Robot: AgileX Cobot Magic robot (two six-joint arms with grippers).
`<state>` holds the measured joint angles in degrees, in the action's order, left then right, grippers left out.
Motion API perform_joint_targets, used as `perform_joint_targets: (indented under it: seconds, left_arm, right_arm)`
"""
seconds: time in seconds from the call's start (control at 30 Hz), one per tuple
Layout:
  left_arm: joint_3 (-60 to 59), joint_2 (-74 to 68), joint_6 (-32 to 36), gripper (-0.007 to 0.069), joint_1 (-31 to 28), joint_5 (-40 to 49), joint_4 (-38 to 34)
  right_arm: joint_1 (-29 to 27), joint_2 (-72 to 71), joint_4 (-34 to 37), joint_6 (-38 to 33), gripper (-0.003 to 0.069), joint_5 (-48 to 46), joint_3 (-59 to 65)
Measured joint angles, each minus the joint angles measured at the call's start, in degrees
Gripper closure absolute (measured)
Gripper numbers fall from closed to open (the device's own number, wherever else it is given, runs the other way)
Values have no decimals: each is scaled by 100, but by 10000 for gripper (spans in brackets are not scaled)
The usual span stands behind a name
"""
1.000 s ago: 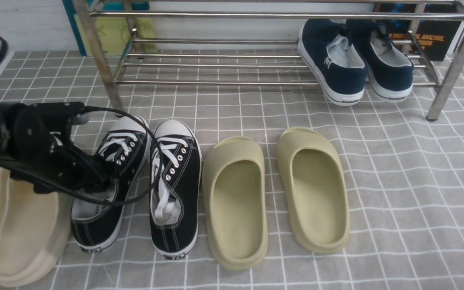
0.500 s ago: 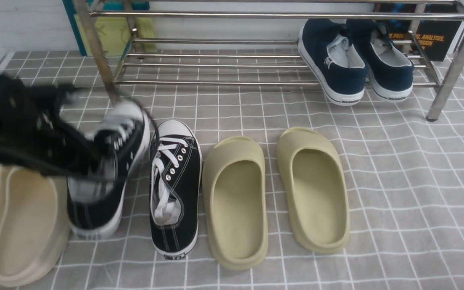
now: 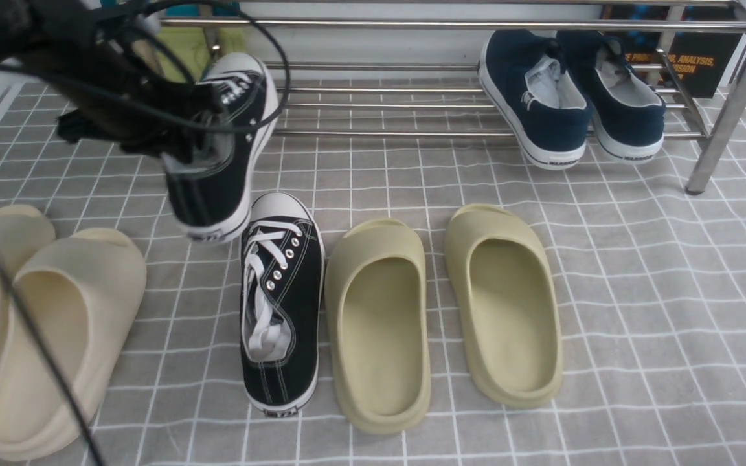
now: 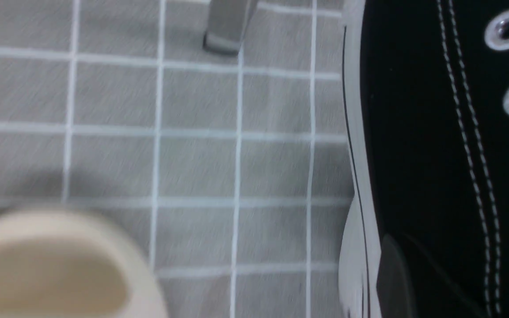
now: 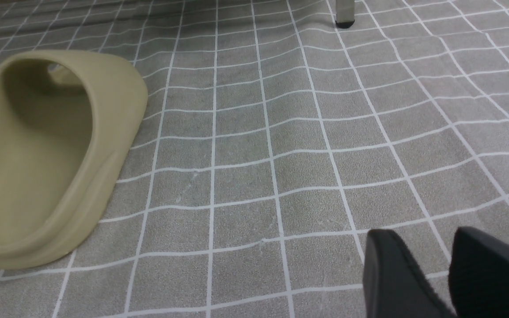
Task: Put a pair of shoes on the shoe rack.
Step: Use the left arm to put a shoe into the shoe rack
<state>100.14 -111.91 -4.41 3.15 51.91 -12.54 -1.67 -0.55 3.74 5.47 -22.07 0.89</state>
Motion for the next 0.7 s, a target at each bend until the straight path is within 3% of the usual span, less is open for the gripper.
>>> perform_joint_targets:
  seconds: [0.2,0.33,0.6,0.7]
  left_arm:
    - [1706,-1213,-255,638,0,301,-20]
    - [2745,-1745,-776,638,25,998,-118]
    - [3164,-2091,-888,638,78,1494,-777]
    - [3187,-2144,-814,638,173,1690,-662]
  right_arm:
    - [0,0,0,0,422,0,0]
    - [0,0,0,0,422,0,0]
    - [0,0,0,0,421,0,0]
    - [0,0,0,0,421,0,0]
